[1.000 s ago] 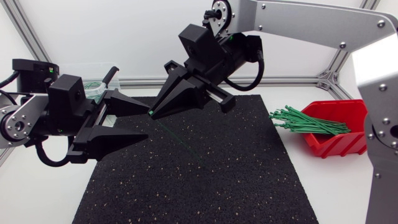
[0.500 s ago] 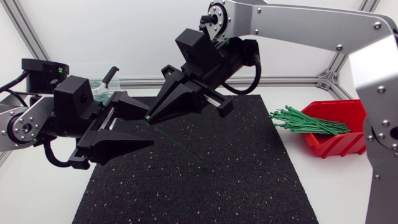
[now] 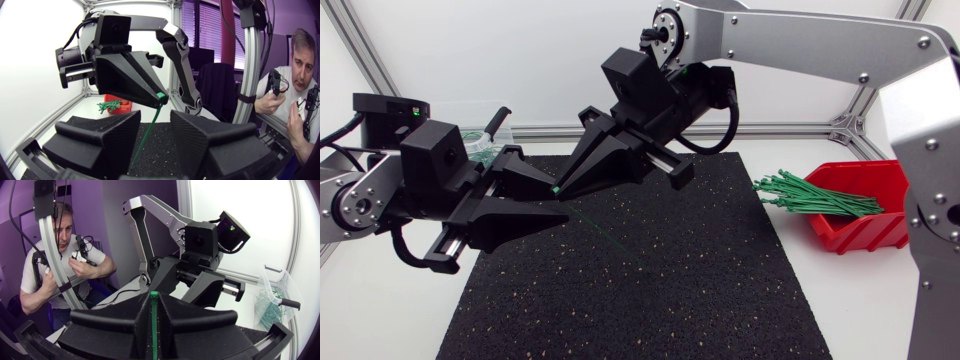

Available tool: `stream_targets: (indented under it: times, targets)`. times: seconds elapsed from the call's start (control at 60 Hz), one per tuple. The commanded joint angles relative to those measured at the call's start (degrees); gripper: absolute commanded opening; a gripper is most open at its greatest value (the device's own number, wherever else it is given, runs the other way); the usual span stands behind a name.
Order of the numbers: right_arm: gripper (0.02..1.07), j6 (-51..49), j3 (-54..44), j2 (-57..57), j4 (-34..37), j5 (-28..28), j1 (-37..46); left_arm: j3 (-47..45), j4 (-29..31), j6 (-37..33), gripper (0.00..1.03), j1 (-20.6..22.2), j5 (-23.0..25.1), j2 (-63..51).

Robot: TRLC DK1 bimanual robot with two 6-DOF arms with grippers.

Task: Take a green cable tie from the red box, thread the tail through the head to close it, then place it in the transparent bin on the left.

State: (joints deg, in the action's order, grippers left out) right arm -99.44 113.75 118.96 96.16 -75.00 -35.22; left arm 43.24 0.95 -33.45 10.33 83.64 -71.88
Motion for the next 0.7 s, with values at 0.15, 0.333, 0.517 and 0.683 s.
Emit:
stream_targets:
  times: [0.15,0.333,0.517,0.683]
  targets:
    - [0.08,-1.2,0.06,0.93,12.12,-0.67,-0.55,-0.44,-0.77,-0.21,0.29,0.4,1.62,0.77]
    - [0.08,-1.28,0.42,1.1,12.12,-0.76,-0.55,-0.79,-0.86,-0.12,0.16,0.4,1.79,1.04]
    - [0.08,-1.28,0.5,1.19,12.12,-0.85,-0.55,-0.88,-0.86,0.05,0.06,0.4,1.88,1.12]
    - [0.08,-1.46,0.59,1.19,12.12,-0.85,-0.55,-1.23,-1.04,0.05,0.04,0.48,1.79,1.3]
